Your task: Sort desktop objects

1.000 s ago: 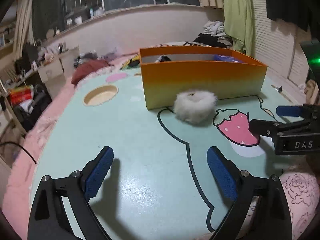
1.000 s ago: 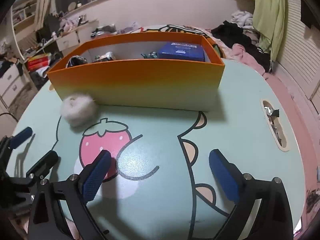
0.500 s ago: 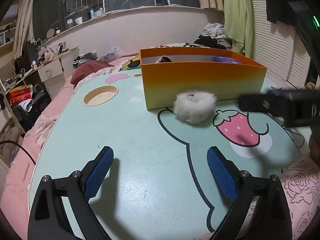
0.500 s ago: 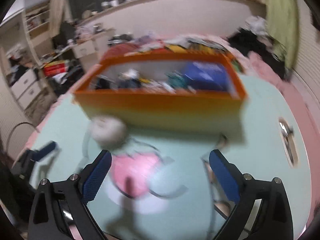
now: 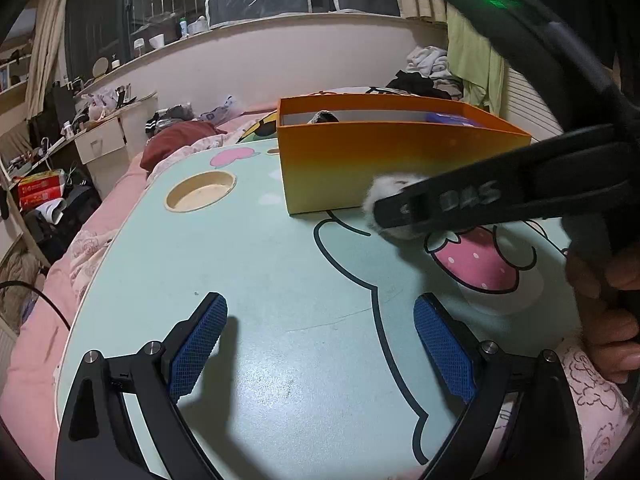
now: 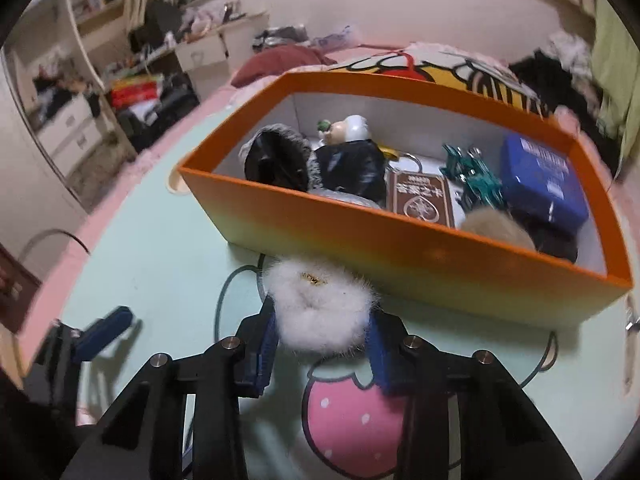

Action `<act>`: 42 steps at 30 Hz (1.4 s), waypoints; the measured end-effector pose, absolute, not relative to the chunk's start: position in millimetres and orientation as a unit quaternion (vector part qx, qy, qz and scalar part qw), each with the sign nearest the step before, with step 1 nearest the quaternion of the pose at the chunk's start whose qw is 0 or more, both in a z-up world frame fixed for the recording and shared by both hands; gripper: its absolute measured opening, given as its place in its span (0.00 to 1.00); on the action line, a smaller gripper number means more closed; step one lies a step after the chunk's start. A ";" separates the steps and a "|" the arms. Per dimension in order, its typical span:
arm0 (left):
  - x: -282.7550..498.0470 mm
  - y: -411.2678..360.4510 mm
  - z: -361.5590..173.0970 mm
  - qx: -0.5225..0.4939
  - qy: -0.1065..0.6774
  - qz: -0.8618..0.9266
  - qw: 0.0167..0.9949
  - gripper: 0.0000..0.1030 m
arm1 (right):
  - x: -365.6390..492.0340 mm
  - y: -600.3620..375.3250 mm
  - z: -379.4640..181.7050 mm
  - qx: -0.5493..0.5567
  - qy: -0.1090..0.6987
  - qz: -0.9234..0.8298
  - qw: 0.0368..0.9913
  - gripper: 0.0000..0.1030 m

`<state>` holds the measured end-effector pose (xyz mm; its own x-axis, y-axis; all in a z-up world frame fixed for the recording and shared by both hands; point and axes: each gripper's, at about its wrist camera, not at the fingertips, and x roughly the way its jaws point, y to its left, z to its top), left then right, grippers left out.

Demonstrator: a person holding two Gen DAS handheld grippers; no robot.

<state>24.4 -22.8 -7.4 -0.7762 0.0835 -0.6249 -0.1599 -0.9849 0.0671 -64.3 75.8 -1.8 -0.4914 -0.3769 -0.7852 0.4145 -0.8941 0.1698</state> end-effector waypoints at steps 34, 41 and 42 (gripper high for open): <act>25.6 -22.0 -7.8 -0.329 0.054 0.941 0.056 0.92 | -51.1 135.7 78.1 0.293 -0.023 -0.948 0.120 0.86; 25.8 -20.9 -7.7 -0.329 0.053 0.941 0.054 0.92 | -0.8 143.1 45.5 0.348 0.036 -0.931 0.100 0.92; 25.8 -21.4 -7.7 -0.329 0.053 0.941 0.053 0.92 | 2.6 146.3 32.9 0.367 0.036 -0.925 0.096 0.93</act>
<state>25.8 -21.4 -7.7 -0.7775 0.0659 -0.6254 -0.1355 -0.9887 0.0642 2.6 146.3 32.9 -0.7122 -0.1505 -0.6856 0.2032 -0.9791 0.0038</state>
